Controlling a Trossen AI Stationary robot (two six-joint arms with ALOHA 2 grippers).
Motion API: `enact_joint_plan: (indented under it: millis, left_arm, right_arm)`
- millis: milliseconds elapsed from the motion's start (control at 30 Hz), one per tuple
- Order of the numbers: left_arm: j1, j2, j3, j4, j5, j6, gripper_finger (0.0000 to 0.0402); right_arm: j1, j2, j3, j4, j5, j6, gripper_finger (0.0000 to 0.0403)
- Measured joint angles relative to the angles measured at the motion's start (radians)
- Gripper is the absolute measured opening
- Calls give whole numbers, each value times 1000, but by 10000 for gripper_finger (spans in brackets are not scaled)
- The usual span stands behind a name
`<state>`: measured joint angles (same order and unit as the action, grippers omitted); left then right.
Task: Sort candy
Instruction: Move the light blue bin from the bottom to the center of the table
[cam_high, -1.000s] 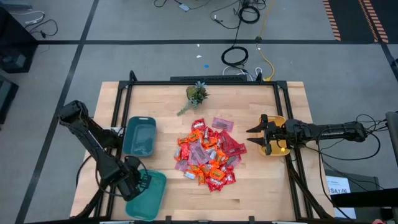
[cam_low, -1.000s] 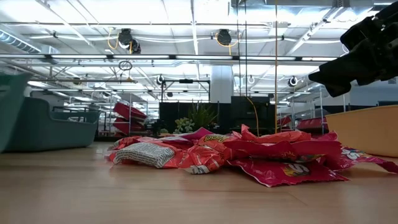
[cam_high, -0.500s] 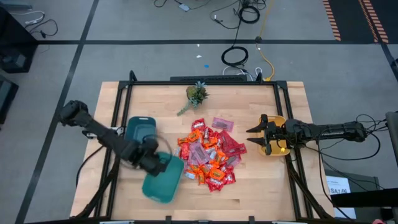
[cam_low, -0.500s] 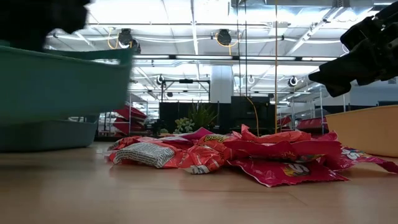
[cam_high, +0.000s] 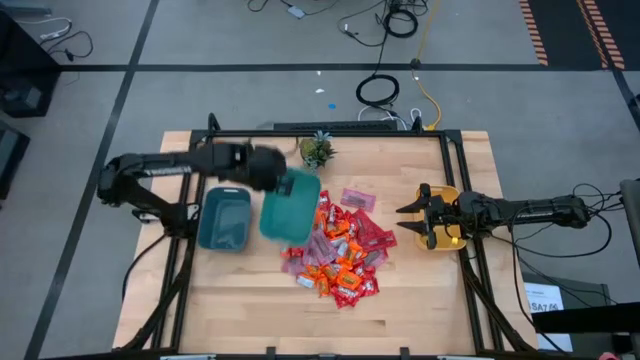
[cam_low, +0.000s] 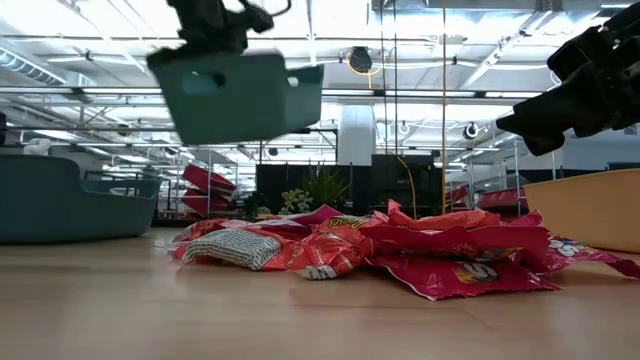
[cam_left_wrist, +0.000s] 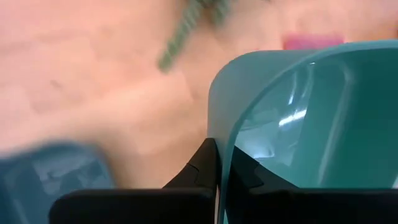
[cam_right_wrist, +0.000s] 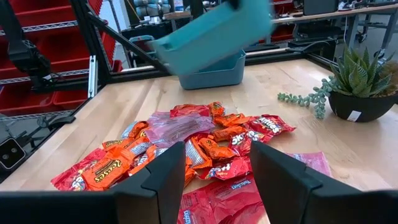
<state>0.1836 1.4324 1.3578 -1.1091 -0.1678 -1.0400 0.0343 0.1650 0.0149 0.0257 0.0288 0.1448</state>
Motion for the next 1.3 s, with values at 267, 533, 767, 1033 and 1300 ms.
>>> enact_joint_plan:
  millis: [267,533,767,1033,1300]
  left_arm:
    - [293,94,23,13,1,218,11]
    - [345,305,58,51,-3,373,11]
    - [251,373,92,-26,4,359,11]
    - [153,386,92,-109,-24,183,11]
    - [150,467,92,-99,59,102,11]
  right_arm:
    - [0,0,0,0,0,0,171]
    - [0,0,0,0,0,0,171]
    - [0,0,0,0,0,0,171]
    - [0,0,0,0,0,0,171]
    - [0,0,0,0,0,0,171]
